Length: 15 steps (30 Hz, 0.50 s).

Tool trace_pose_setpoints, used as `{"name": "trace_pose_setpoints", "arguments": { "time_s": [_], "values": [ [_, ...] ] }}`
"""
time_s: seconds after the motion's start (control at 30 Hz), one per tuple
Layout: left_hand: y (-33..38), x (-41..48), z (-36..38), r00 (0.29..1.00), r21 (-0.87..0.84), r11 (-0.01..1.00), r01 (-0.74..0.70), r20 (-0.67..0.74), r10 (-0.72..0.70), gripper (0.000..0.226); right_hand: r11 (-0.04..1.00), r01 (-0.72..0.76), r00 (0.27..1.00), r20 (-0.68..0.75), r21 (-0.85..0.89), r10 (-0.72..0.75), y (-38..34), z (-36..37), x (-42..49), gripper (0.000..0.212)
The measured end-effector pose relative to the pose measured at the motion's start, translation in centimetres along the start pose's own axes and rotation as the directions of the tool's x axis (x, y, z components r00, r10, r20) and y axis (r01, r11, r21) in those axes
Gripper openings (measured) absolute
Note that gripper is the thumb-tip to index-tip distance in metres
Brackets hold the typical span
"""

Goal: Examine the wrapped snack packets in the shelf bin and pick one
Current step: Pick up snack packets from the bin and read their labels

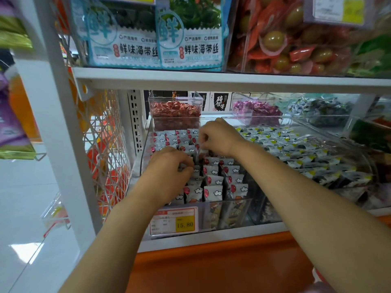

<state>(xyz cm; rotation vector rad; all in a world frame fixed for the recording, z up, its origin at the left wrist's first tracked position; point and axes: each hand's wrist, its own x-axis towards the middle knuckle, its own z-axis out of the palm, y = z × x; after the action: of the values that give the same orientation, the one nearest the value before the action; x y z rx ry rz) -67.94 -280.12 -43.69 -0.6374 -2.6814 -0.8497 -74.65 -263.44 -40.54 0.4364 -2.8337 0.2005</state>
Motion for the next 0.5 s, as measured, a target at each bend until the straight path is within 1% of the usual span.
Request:
{"name": "trace_pose_setpoints", "arguments": {
  "time_s": [0.1, 0.17, 0.27, 0.33, 0.4, 0.43, 0.5],
  "values": [
    [0.0, 0.0, 0.1, 1.0, -0.019, 1.0, 0.005, -0.03, -0.006, 0.022, 0.981, -0.024, 0.994, -0.104, 0.191, 0.045, 0.0, -1.0, -1.0, 0.007],
    [0.1, -0.1, 0.2, 0.998, -0.036, 0.999, 0.008, -0.066, -0.011, 0.027, 0.963, -0.031, 0.973, -0.214, 0.266, 0.091, -0.1, -1.5, -2.3, 0.007],
    [0.3, -0.3, 0.2, 0.992, -0.09, 0.996, 0.014, -0.125, -0.025, 0.035, 0.926, -0.008, 0.893, -0.414, 0.377, 0.176, -0.3, -1.9, -5.0, 0.009],
    [0.6, -0.5, 0.1, 0.987, -0.149, 0.989, 0.023, -0.154, -0.047, 0.041, 0.86, 0.021, 0.831, -0.487, 0.509, 0.268, -0.5, -2.2, -6.8, 0.009],
    [0.8, -0.8, 0.1, 0.983, -0.204, 0.979, 0.026, -0.174, -0.063, 0.046, 0.759, 0.061, 0.785, -0.501, 0.648, 0.364, -0.8, -2.5, -8.3, 0.013],
    [1.0, -0.9, 0.0, 0.981, -0.233, 0.972, 0.026, -0.179, -0.069, 0.047, 0.7, 0.079, 0.775, -0.485, 0.709, 0.404, -1.0, -2.5, -8.9, 0.016],
    [1.3, -1.1, 0.0, 0.98, -0.318, 0.947, 0.034, -0.176, -0.095, 0.046, 0.588, 0.086, 0.776, -0.424, 0.804, 0.466, -1.2, -2.5, -9.8, 0.018]
  ]
}}
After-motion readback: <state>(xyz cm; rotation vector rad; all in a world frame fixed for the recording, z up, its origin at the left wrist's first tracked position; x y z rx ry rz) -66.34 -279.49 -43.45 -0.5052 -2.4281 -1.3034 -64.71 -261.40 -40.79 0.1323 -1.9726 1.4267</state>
